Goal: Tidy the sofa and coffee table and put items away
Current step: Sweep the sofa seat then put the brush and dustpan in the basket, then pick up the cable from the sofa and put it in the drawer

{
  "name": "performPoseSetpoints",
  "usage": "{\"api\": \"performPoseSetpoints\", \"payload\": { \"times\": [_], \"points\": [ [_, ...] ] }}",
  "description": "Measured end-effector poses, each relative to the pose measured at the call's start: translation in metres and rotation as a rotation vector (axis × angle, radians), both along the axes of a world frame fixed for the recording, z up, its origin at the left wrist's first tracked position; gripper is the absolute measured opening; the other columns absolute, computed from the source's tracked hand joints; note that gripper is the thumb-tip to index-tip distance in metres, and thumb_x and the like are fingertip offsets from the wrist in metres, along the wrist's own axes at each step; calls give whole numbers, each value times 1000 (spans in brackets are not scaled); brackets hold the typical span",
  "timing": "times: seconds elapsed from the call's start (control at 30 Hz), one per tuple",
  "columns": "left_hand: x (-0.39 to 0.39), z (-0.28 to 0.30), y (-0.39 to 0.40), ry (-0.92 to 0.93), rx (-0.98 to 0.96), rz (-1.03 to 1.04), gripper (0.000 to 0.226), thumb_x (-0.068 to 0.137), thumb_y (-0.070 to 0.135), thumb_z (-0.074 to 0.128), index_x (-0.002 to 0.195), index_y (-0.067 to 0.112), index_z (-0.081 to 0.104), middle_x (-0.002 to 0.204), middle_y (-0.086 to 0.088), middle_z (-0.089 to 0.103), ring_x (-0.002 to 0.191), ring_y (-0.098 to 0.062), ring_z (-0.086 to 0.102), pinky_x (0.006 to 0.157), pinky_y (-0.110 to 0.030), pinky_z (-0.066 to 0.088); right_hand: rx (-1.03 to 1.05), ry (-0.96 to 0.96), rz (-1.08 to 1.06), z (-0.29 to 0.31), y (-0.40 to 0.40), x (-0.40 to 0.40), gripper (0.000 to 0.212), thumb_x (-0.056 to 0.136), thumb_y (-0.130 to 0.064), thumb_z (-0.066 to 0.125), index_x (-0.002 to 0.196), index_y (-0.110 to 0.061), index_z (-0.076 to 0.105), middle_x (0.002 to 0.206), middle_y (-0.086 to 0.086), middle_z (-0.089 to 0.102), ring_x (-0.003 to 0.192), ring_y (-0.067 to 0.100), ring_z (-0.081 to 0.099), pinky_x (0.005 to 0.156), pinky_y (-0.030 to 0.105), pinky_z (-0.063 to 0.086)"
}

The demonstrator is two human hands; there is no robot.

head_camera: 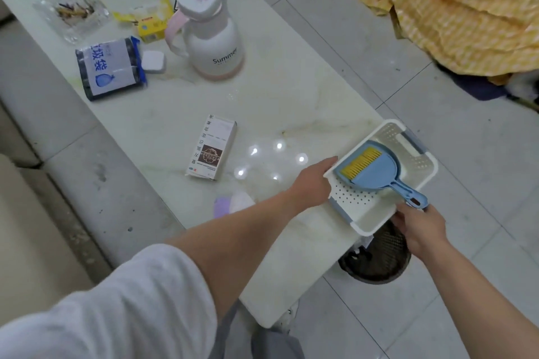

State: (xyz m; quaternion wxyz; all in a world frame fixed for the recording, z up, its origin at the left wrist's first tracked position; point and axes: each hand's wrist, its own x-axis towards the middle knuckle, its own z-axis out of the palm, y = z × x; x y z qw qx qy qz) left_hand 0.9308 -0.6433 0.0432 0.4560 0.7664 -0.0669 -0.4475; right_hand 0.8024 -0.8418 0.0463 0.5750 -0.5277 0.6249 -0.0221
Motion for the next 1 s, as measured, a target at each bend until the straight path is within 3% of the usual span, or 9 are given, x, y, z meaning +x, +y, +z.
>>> {"api": "performPoseSetpoints", "payload": {
  "times": [0.1, 0.2, 0.33, 0.43, 0.57, 0.73, 0.87, 1.0],
  "points": [
    [-4, 0, -7, -25, 4, 105, 60, 99, 8, 43, 154, 29, 32, 150, -6, 47, 122, -21, 55, 92, -27, 49, 65, -57, 0, 4, -11, 4, 33, 93, -2, 62, 125, -4, 58, 120, 14, 67, 99, 29, 68, 75, 33, 62],
    [-6, 7, 8, -84, 21, 200, 54, 100, 22, 52, 151, 28, 34, 146, -6, 51, 126, -20, 53, 94, -24, 44, 116, 70, 123, 19, 2, -1, 19, 97, -23, 60, 108, -7, 60, 106, 13, 69, 86, 25, 67, 77, 37, 55],
    [-13, 22, 54, -144, 55, 241, 46, 99, 25, 54, 144, 24, 44, 133, -3, 59, 123, -17, 55, 95, -25, 42, 228, 320, 483, 36, 42, -32, 57, 95, -60, 46, 102, -6, 64, 96, 18, 74, 84, 31, 71, 66, 34, 54],
    [-21, 33, 102, -162, 106, 282, 43, 98, 20, 54, 141, 23, 48, 123, -1, 63, 109, -14, 58, 87, -21, 40, 289, 413, 771, 41, 83, -45, 72, 88, -73, 45, 100, -7, 71, 96, 23, 75, 78, 30, 70, 68, 35, 54],
    [-21, 51, 179, -122, 154, 390, 33, 96, 17, 53, 128, 21, 59, 107, 2, 67, 92, -15, 61, 75, -22, 45, 286, 338, 1103, 63, 157, -16, 58, 92, -63, 50, 99, -9, 72, 81, 11, 76, 68, 21, 69, 65, 31, 52],
    [-21, 59, 285, -131, 195, 532, 30, 95, 15, 51, 123, 20, 63, 98, 1, 68, 78, -15, 59, 67, -25, 49, 158, 109, 1236, 83, 259, 57, 46, 95, -47, 55, 98, -4, 69, 77, 7, 70, 65, 17, 64, 64, 30, 51],
    [-28, 52, 393, -95, 235, 597, 31, 99, 18, 47, 126, 21, 61, 119, 1, 66, 105, -14, 61, 84, -26, 50, 82, 25, 1341, 88, 360, 109, 41, 97, -46, 54, 98, -8, 69, 89, 12, 72, 73, 20, 66, 71, 34, 54],
    [-33, 46, 500, -49, 284, 658, 31, 95, 15, 51, 124, 15, 63, 118, -3, 68, 103, -22, 66, 87, -28, 52, 20, 65, 1493, 85, 454, 139, 44, 95, -52, 53, 100, -10, 67, 97, 12, 71, 86, 27, 69, 80, 41, 57]
  ]
}}
